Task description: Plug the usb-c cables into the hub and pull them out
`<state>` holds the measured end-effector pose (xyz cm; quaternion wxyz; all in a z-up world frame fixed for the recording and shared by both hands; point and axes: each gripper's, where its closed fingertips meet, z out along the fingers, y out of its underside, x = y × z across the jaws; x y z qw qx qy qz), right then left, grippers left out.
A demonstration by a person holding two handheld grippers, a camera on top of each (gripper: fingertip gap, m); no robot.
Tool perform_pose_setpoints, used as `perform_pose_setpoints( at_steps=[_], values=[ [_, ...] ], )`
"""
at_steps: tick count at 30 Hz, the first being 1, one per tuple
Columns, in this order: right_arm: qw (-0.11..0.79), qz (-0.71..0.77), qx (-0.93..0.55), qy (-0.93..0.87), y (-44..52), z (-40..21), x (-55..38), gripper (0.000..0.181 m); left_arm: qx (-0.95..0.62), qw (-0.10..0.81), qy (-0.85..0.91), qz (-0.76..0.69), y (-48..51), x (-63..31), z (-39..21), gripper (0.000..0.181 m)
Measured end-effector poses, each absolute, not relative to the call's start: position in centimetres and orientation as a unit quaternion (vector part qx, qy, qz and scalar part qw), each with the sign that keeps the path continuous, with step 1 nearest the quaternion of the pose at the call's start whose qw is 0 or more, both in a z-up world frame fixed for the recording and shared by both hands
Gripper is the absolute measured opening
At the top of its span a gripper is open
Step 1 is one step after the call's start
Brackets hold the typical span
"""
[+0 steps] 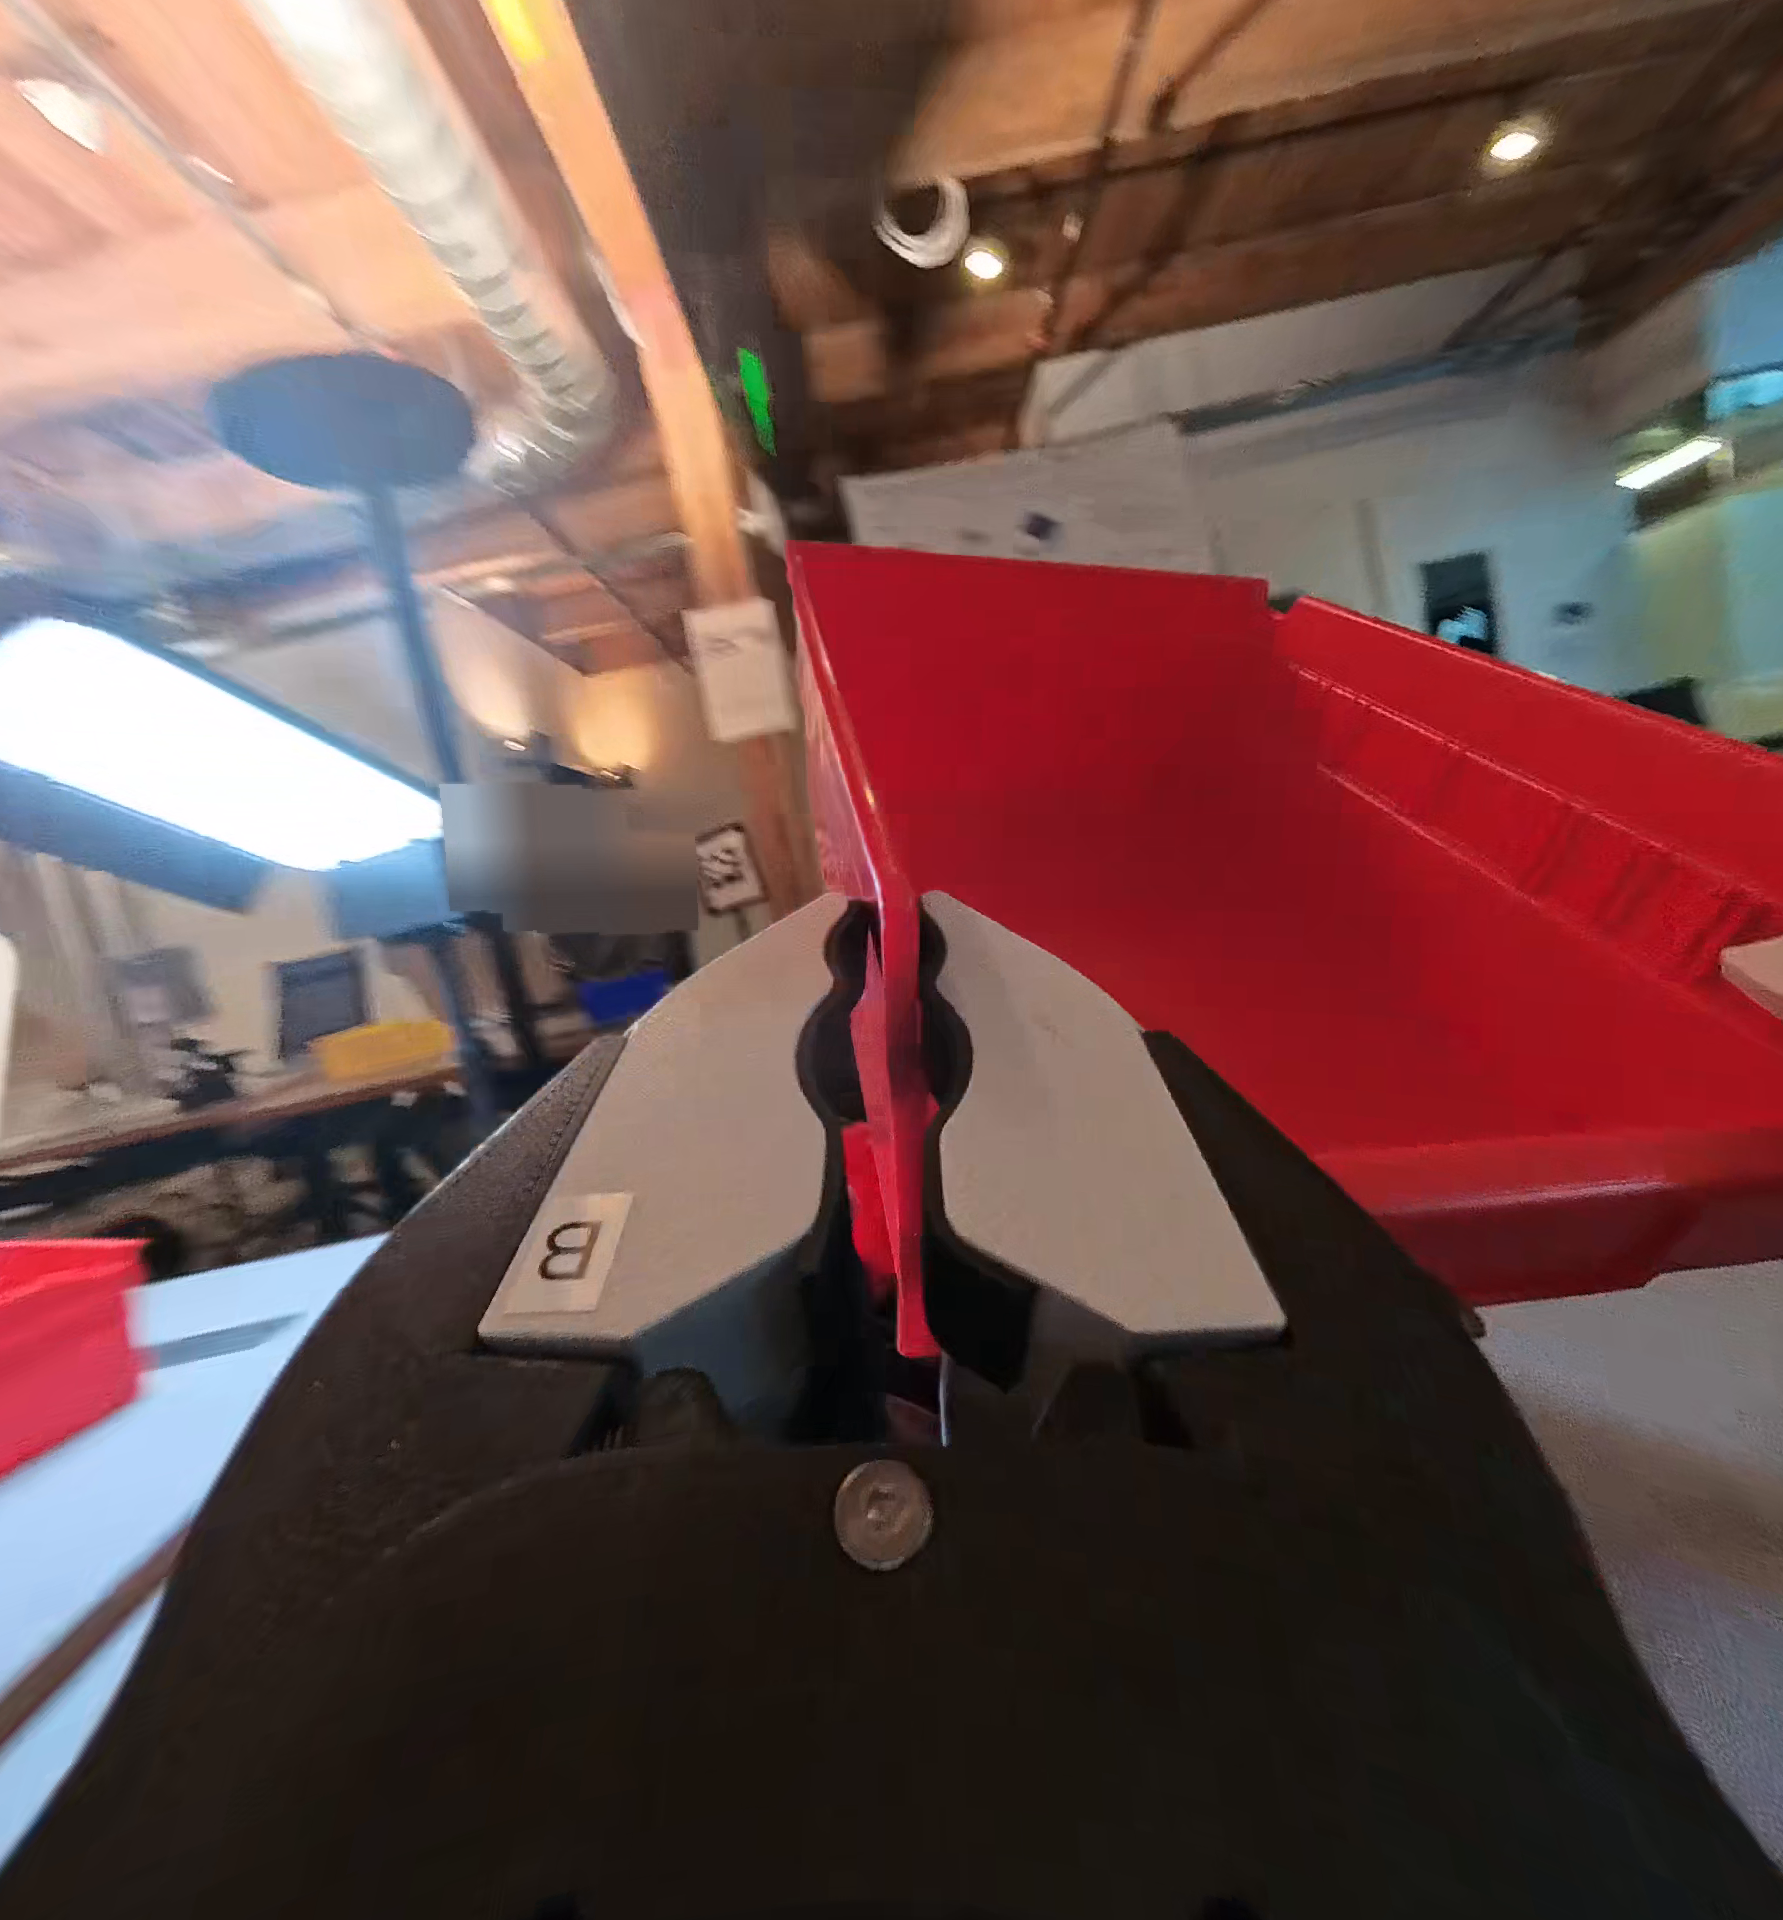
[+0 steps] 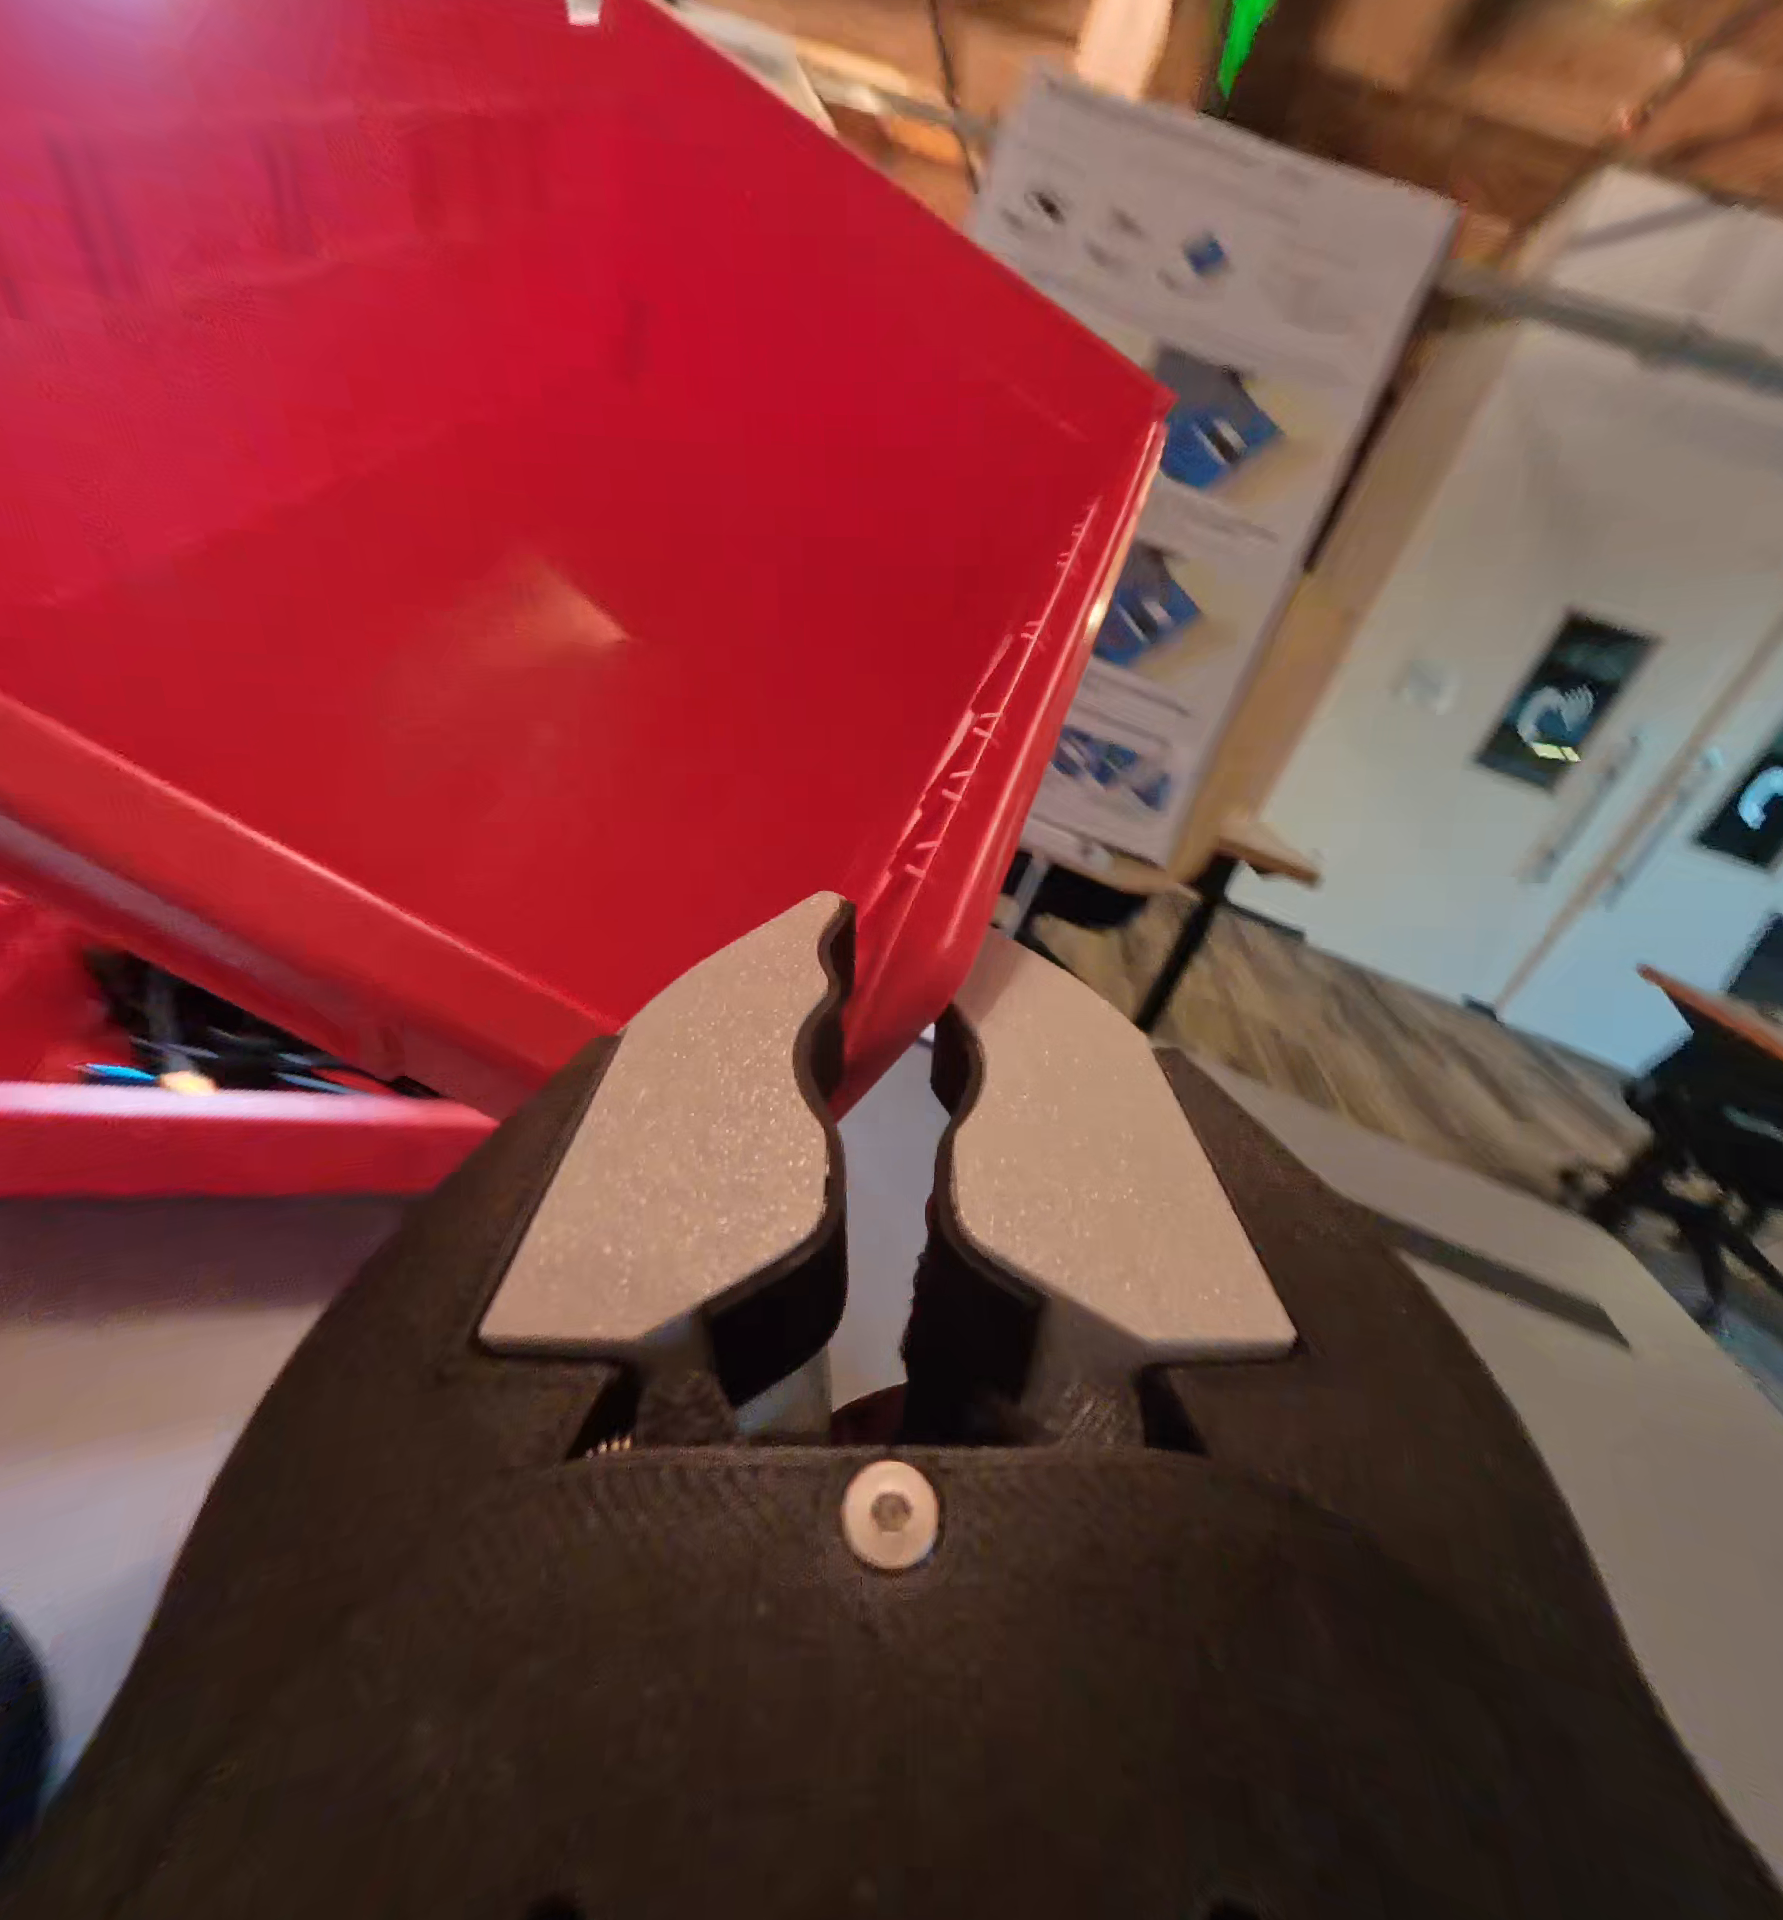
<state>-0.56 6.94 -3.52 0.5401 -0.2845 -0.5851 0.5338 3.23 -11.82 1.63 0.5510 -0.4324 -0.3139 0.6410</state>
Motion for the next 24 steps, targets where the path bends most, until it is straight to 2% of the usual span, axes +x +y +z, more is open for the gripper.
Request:
perform_pose_setpoints(
  at_steps=[6, 13, 18, 24],
  values=[
    [0.565, 0.437, -0.381, -0.587, 21.6, -7.4, -2.7, 0.009, -0.519, 0.588, -0.309, 0.538, 2.4, -3.1, -3.6, 0.011],
    [0.578, 0.365, -0.439, -0.582, 31.7, -11.9, -2.9, 0.007, -0.607, 0.573, -0.301, 0.461, 12.8, -5.9, -10.7, 0.014],
    [0.557, 0.347, -0.489, -0.575, 36.1, -15.1, -2.5, 0.006, -0.681, 0.54, -0.288, 0.401, 17.6, -5.9, -15.9, 0.019],
    [0.542, 0.333, -0.492, -0.595, 37.4, -16.7, -2.4, 0.007, -0.696, 0.548, -0.269, 0.378, 19.1, -5.6, -17.0, 0.024]
  ],
)
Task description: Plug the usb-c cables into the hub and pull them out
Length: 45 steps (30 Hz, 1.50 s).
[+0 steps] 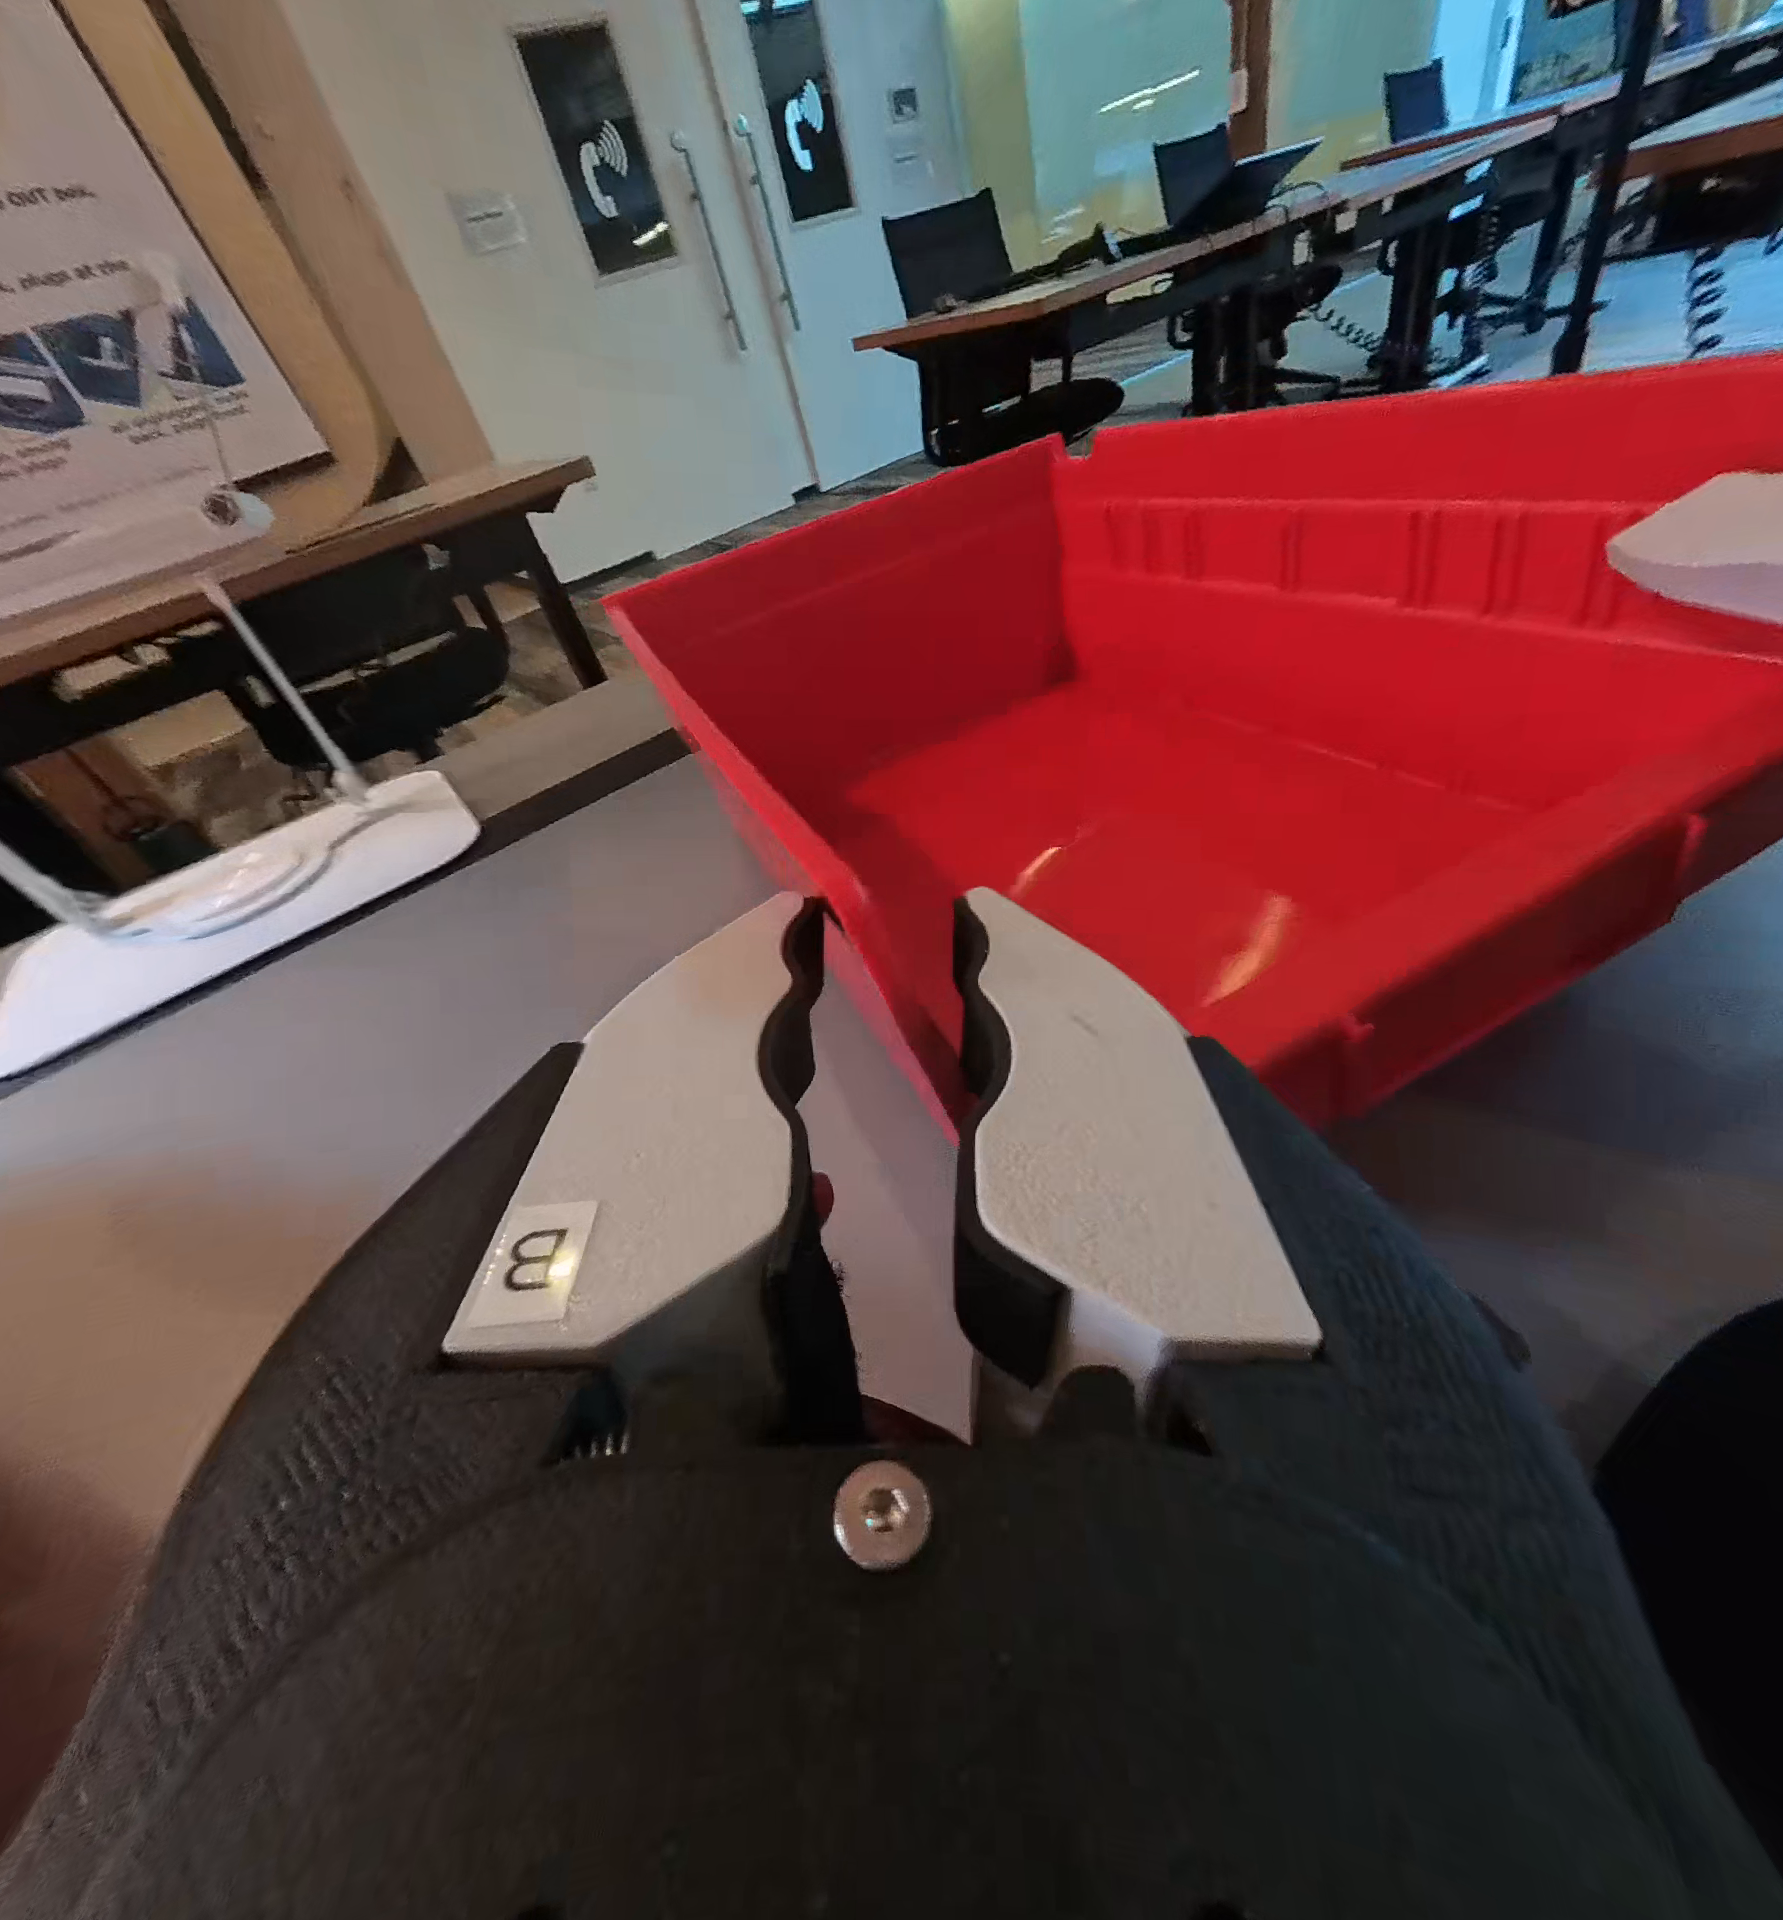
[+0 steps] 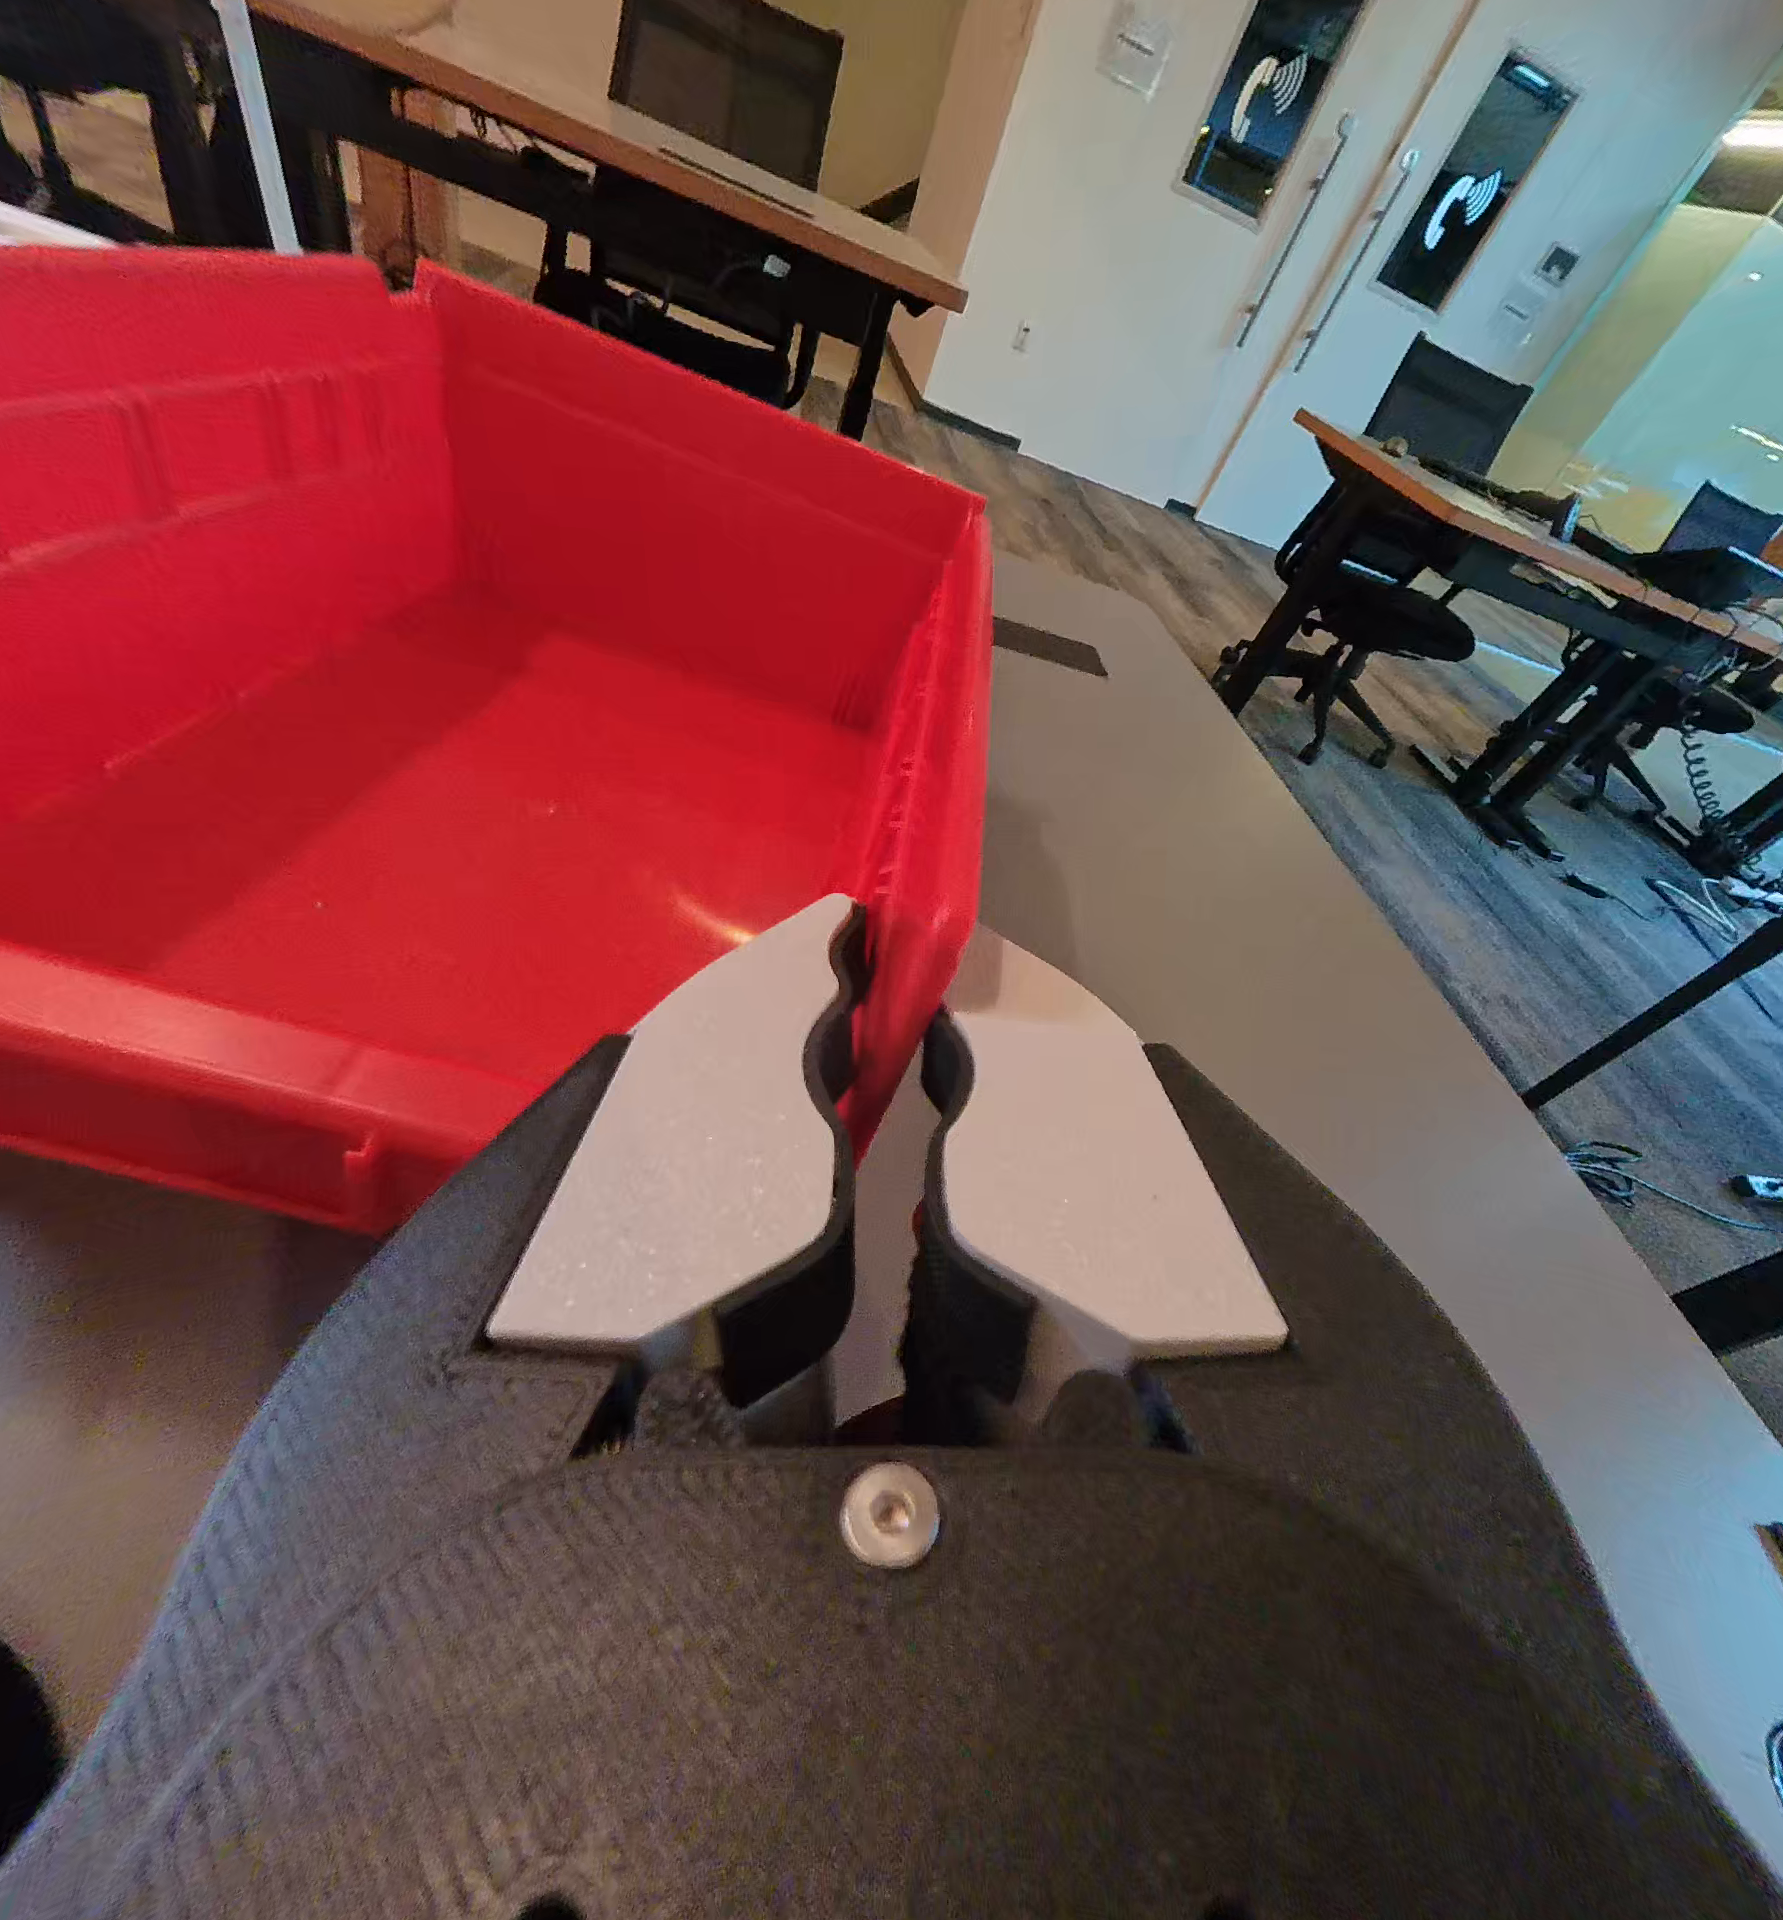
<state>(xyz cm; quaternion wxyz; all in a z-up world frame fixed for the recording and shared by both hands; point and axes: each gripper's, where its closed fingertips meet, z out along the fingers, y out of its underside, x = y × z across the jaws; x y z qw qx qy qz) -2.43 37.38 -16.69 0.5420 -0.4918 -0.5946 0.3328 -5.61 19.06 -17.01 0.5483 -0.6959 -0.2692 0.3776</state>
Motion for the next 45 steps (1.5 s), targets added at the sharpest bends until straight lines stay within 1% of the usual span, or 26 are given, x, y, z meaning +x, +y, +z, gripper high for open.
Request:
perform_pose_setpoints(
  at_steps=[2, 3, 6, 8, 9, 10, 11, 12, 13, 15, 16, 17, 18, 20, 22, 23, 24, 25, 26, 27, 37, 45],
  values=[
    [0.516, 0.336, -0.502, -0.608, 37.6, -17.6, -2.4, 0.008, -0.708, 0.563, -0.269, 0.329, 19.4, -5.2, -17.3, 0.03],
    [0.504, 0.349, -0.511, -0.603, 37.9, -17.8, -2.3, 0.015, -0.714, 0.569, -0.274, 0.303, 19.3, -4.8, -17.4, 0.033],
    [0.538, 0.42, -0.503, -0.531, 39.4, -14.7, -1.3, 0.047, -0.703, 0.599, -0.276, 0.267, 17.9, -3.6, -15.7, 0.059],
    [0.58, 0.467, -0.459, -0.484, 40.0, -11.5, -0.1, 0.072, -0.696, 0.604, -0.257, 0.29, 15.5, -2.8, -13.8, 0.068],
    [0.598, 0.484, -0.423, -0.48, 39.5, -10.0, 0.5, 0.078, -0.696, 0.594, -0.245, 0.321, 13.6, -2.5, -13.1, 0.069],
    [0.609, 0.493, -0.385, -0.487, 38.6, -8.9, 1.1, 0.079, -0.696, 0.574, -0.235, 0.361, 11.3, -2.5, -12.5, 0.069],
    [0.609, 0.495, -0.35, -0.512, 37.2, -8.3, 1.5, 0.077, -0.703, 0.543, -0.223, 0.401, 8.8, -2.7, -12.4, 0.068],
    [0.586, 0.491, -0.319, -0.56, 35.2, -8.6, 1.6, 0.07, -0.722, 0.493, -0.217, 0.433, 6.2, -3.0, -13.0, 0.068],
    [0.54, 0.483, -0.288, -0.626, 32.6, -9.8, 1.7, 0.062, -0.749, 0.436, -0.217, 0.449, 3.7, -3.4, -14.2, 0.068],
    [0.44, 0.433, -0.255, -0.744, 28.5, -13.5, 1.8, 0.07, -0.804, 0.341, -0.215, 0.437, -0.2, -3.5, -17.0, 0.062],
    [0.41, 0.384, -0.25, -0.789, 27.4, -15.5, 1.6, 0.073, -0.814, 0.315, -0.212, 0.44, -1.7, -3.5, -17.8, 0.058],
    [0.394, 0.329, -0.241, -0.823, 26.7, -17.4, 1.3, 0.072, -0.818, 0.299, -0.207, 0.447, -2.7, -3.6, -18.2, 0.055],
    [0.384, 0.283, -0.229, -0.848, 26.1, -19.1, 1.1, 0.071, -0.824, 0.282, -0.205, 0.447, -3.6, -3.6, -18.7, 0.055],
    [0.369, 0.235, -0.206, -0.875, 24.7, -21.5, 0.5, 0.068, -0.837, 0.244, -0.203, 0.444, -4.8, -4.0, -19.7, 0.055],
    [0.379, 0.186, -0.191, -0.886, 24.2, -22.9, -0.5, 0.067, -0.847, 0.206, -0.201, 0.447, -6.0, -4.8, -20.5, 0.056],
    [0.399, 0.158, -0.184, -0.884, 24.4, -23.1, -1.2, 0.058, -0.853, 0.192, -0.202, 0.442, -6.5, -5.2, -21.0, 0.056],
    [0.42, 0.129, -0.173, -0.882, 24.7, -23.1, -1.6, 0.046, -0.854, 0.186, -0.204, 0.441, -7.1, -5.7, -21.4, 0.056],
    [0.427, 0.105, -0.16, -0.884, 25.0, -23.3, -1.7, 0.037, -0.856, 0.176, -0.21, 0.438, -7.9, -6.2, -21.8, 0.052],
    [0.429, 0.094, -0.155, -0.885, 25.2, -23.4, -1.7, 0.036, -0.862, 0.156, -0.221, 0.429, -9.0, -6.4, -22.4, 0.041],
    [0.425, 0.093, -0.161, -0.886, 25.4, -23.4, -1.6, 0.036, -0.87, 0.136, -0.227, 0.416, -9.9, -6.4, -23.0, 0.035],
    [0.403, 0.078, -0.213, -0.887, 29.6, -23.5, -0.2, 0.038, -0.892, 0.14, -0.199, 0.381, -16.9, -1.6, -23.2, 0.035],
    [0.42, 0.096, -0.2, -0.88, 33.5, -23.4, 2.1, 0.038, -0.9, 0.14, -0.157, 0.381, -22.7, 4.0, -23.1, 0.036]
  ],
)
